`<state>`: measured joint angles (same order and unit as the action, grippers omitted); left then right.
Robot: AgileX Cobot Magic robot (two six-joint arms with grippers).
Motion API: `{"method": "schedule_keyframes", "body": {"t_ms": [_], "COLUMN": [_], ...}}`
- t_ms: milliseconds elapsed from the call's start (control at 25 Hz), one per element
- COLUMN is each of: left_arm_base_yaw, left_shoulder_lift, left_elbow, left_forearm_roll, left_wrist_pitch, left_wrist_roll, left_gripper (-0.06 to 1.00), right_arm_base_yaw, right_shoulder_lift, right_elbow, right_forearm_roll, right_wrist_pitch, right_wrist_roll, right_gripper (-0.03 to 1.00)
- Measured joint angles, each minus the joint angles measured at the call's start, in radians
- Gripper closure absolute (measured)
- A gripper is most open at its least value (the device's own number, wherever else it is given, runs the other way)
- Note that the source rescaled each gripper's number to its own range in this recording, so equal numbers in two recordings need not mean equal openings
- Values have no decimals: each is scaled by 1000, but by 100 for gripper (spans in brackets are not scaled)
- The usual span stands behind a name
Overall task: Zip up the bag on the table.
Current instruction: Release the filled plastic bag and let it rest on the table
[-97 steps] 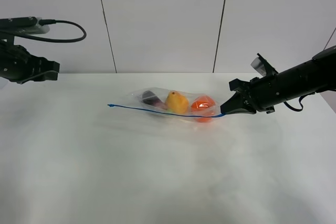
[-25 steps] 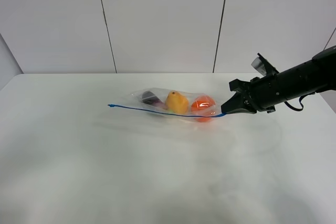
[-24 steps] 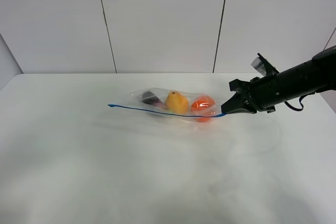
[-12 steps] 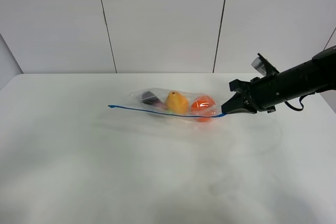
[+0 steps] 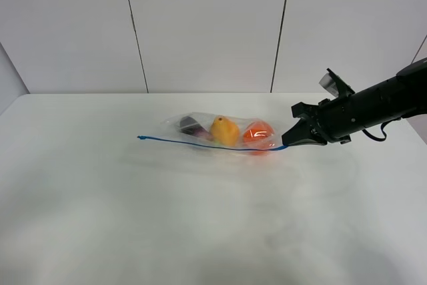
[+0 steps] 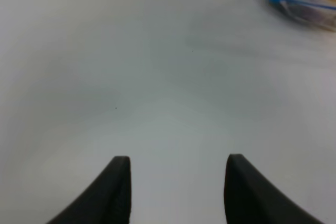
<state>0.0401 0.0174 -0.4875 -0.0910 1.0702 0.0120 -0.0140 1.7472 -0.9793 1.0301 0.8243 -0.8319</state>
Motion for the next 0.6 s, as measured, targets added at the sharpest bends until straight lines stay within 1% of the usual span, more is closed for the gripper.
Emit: {"method": "schedule_keyframes", "body": {"t_ms": [240,400,440,520,600], "left_arm_base_yaw": [0,0,0,0,0], "left_shoulder_lift": [0,0,0,0,0], "left_elbow": [0,0,0,0,0], "left_forearm_roll": [0,-1,-1,-1,-1], "left_wrist_pitch": [0,0,0,0,0], "left_wrist_roll": [0,0,0,0,0], "left_gripper": [7,7,7,7,7], "right_arm_base_yaw": [0,0,0,0,0], "right_shoulder_lift": [0,0,0,0,0], "right_elbow": [0,0,0,0,0], "right_forearm_roll": [-50,-56,-56,-56,-56], "right_wrist_pitch": [-2,-16,-24,-39,-53], "right_wrist_roll": [0,-1,-1,-1,-1], "right_gripper": [91,83,79,68,50]}}
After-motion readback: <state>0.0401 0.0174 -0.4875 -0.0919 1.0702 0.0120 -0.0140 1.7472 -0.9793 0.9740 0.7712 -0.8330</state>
